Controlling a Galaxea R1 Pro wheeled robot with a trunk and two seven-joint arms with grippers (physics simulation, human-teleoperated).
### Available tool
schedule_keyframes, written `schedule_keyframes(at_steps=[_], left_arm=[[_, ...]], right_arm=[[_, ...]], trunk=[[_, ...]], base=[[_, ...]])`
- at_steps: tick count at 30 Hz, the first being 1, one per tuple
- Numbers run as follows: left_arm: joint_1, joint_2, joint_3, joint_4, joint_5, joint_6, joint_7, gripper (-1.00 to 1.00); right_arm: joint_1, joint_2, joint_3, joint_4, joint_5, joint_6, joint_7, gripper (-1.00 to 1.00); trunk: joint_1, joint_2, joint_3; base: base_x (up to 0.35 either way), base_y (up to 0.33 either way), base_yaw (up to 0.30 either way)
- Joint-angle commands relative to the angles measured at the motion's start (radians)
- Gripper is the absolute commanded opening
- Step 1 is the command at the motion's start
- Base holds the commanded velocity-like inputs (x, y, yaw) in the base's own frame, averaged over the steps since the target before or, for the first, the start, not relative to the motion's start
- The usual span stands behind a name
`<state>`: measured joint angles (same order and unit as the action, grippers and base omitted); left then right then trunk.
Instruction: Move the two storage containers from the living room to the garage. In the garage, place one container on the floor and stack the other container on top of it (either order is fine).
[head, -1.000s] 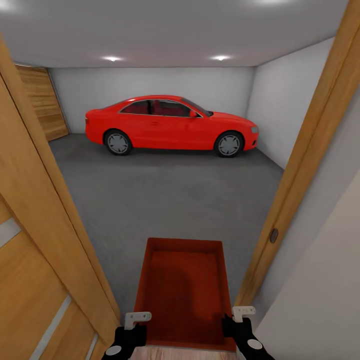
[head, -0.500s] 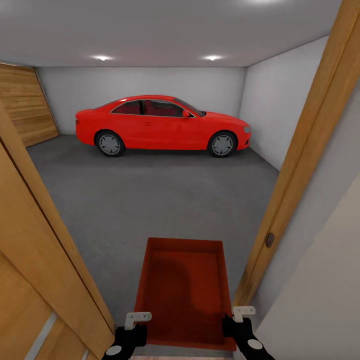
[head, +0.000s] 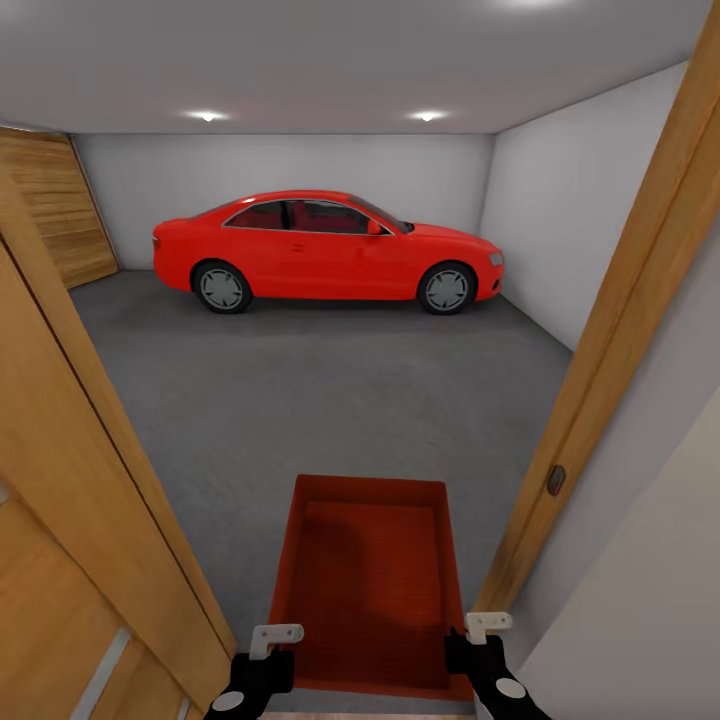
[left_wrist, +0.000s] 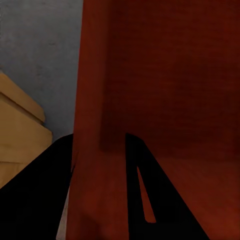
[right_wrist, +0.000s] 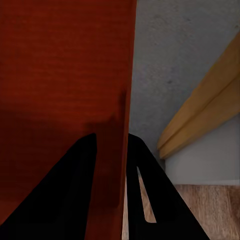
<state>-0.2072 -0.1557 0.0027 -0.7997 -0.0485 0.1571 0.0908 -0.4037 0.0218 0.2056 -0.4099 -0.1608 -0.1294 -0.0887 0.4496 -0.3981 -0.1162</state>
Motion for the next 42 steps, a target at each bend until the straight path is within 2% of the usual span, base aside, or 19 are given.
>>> schedule_keyframes(at_steps=[1, 17, 29, 42], left_arm=[[0.000, -0.013, -0.013, 0.000, 0.009, 0.006, -0.003, -1.00], [0.000, -0.013, -0.013, 0.000, 0.009, 0.006, -0.003, -1.00], [0.000, -0.013, -0.013, 0.000, 0.007, 0.006, -0.003, -1.00], [0.000, -0.013, -0.013, 0.000, 0.008, 0.006, -0.003, -1.00]], right_arm=[[-0.001, 0.032, 0.003, -0.017, -0.008, -0.004, 0.001, -1.00], [-0.001, 0.032, 0.003, -0.017, -0.008, -0.004, 0.001, -1.00], [-0.001, 0.032, 0.003, -0.017, -0.008, -0.004, 0.001, -1.00], [-0.001, 0.032, 0.003, -0.017, -0.008, -0.004, 0.001, -1.00]], trunk=[[0.001, -0.002, -0.002], [0.001, -0.002, -0.002], [0.001, -0.002, -0.002], [0.001, -0.002, -0.002]], base=[[0.000, 0.011, 0.000], [0.002, 0.050, 0.000], [0.251, 0.000, 0.000], [0.021, 0.000, 0.005]])
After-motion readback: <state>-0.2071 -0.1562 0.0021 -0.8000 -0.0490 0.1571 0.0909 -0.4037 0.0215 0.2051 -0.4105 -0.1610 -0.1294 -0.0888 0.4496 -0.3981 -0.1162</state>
